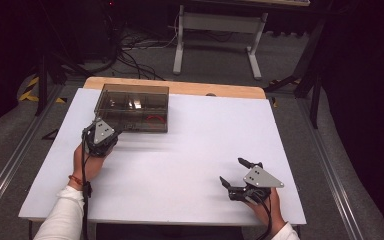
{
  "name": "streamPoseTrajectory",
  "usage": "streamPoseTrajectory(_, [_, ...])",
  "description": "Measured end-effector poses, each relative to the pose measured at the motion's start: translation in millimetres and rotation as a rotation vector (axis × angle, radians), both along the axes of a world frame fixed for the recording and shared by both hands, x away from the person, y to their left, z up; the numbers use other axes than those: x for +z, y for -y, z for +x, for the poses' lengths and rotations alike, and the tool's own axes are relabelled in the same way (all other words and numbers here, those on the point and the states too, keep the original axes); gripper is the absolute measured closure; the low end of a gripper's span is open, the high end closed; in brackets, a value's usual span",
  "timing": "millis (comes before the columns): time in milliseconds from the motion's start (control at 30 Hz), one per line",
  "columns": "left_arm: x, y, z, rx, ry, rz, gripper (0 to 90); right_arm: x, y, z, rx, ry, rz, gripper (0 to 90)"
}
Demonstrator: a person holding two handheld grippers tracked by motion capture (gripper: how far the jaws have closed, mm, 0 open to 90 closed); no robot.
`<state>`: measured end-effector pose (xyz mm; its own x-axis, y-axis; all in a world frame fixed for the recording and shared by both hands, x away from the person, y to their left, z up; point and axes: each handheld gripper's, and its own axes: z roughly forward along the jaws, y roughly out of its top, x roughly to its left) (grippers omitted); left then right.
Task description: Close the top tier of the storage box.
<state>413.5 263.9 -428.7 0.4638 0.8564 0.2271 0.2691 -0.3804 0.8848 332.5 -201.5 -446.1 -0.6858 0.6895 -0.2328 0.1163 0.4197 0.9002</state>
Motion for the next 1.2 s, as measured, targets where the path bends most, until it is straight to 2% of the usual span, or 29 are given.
streamPoseTrajectory(400, [1.3,1.2,6.3,0.009,-0.007,-0.008,89.4,1.4,0.6,-0.9,0.002,0.009,0.001,15.1])
streamPoseTrajectory(1200, [7.5,4.5,21.6,0.032,-0.02,0.01,89.4,2.2,0.9,-1.1,0.004,0.011,0.004,15.1])
